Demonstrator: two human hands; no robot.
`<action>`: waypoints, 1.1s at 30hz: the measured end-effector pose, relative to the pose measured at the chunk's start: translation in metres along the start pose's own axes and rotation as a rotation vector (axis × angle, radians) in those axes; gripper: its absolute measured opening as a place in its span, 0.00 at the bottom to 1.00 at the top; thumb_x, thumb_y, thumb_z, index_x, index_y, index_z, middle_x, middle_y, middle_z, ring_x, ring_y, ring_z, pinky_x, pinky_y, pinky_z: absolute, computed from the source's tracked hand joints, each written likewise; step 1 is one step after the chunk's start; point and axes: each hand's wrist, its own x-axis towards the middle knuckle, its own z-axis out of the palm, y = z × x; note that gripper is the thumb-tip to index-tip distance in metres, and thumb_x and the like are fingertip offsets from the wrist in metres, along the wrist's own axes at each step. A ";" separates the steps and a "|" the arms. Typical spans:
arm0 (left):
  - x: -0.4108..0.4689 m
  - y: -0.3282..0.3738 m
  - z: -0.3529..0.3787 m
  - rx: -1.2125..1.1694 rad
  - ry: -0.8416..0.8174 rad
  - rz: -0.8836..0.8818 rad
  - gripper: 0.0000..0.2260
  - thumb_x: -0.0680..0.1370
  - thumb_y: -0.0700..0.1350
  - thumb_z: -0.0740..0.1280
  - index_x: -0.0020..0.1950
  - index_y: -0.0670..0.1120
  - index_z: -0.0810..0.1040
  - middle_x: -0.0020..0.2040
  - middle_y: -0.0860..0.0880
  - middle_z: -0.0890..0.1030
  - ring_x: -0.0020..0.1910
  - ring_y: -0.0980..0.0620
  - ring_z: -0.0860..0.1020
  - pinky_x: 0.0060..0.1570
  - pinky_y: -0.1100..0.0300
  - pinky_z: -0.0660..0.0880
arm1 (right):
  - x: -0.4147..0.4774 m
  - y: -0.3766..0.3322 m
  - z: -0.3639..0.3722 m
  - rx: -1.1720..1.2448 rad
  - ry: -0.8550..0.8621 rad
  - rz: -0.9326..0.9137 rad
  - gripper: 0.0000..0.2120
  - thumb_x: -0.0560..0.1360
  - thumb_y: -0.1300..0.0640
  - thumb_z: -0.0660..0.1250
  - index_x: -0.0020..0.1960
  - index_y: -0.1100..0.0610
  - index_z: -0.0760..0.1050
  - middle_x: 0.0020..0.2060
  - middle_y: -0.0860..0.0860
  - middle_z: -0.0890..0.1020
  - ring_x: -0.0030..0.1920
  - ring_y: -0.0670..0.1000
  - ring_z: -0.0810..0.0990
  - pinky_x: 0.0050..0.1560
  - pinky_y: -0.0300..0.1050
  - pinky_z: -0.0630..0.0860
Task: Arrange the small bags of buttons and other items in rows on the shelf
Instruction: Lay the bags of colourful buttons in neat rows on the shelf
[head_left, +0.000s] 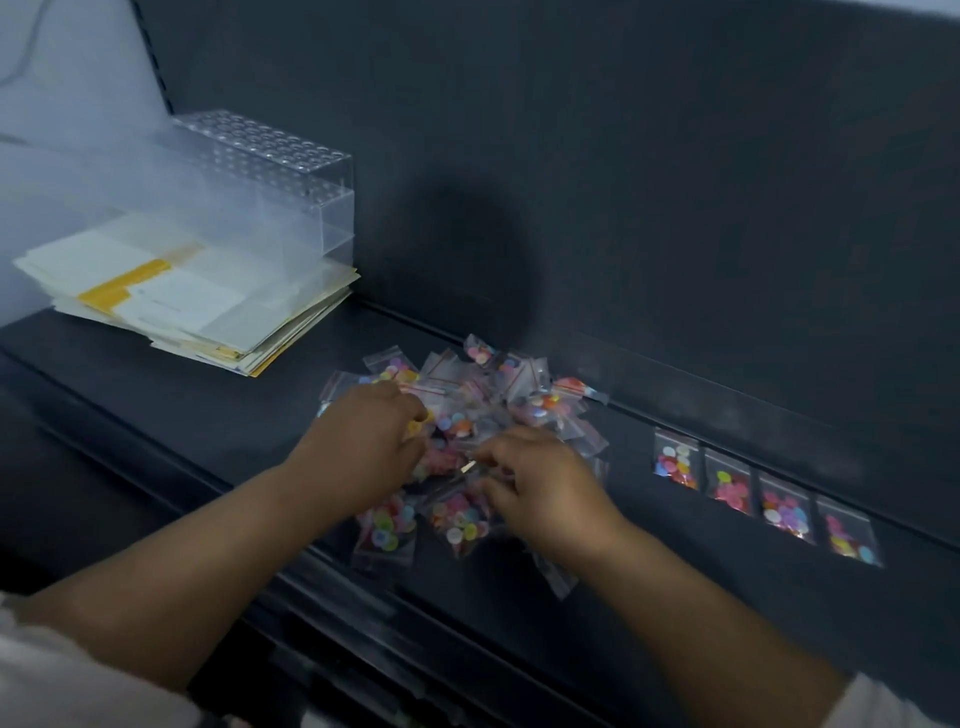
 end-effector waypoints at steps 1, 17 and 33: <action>-0.001 -0.006 0.001 -0.009 0.011 -0.004 0.12 0.75 0.48 0.65 0.56 0.45 0.79 0.51 0.44 0.79 0.52 0.43 0.76 0.49 0.54 0.70 | 0.002 -0.005 0.004 0.006 -0.044 -0.016 0.12 0.73 0.56 0.68 0.57 0.54 0.78 0.51 0.50 0.78 0.53 0.49 0.73 0.54 0.41 0.70; -0.009 -0.032 0.015 -0.067 -0.330 0.189 0.13 0.72 0.48 0.70 0.56 0.54 0.79 0.47 0.53 0.70 0.49 0.54 0.68 0.46 0.61 0.66 | 0.026 -0.017 0.030 -0.190 -0.232 0.009 0.11 0.74 0.55 0.66 0.56 0.51 0.78 0.54 0.50 0.76 0.55 0.52 0.72 0.56 0.45 0.71; 0.012 -0.004 -0.004 -0.850 -0.159 -0.172 0.12 0.71 0.37 0.73 0.48 0.50 0.76 0.40 0.48 0.80 0.37 0.55 0.77 0.37 0.65 0.72 | 0.014 -0.013 -0.005 0.887 0.050 0.436 0.11 0.71 0.67 0.70 0.44 0.54 0.71 0.35 0.48 0.76 0.35 0.45 0.74 0.37 0.41 0.74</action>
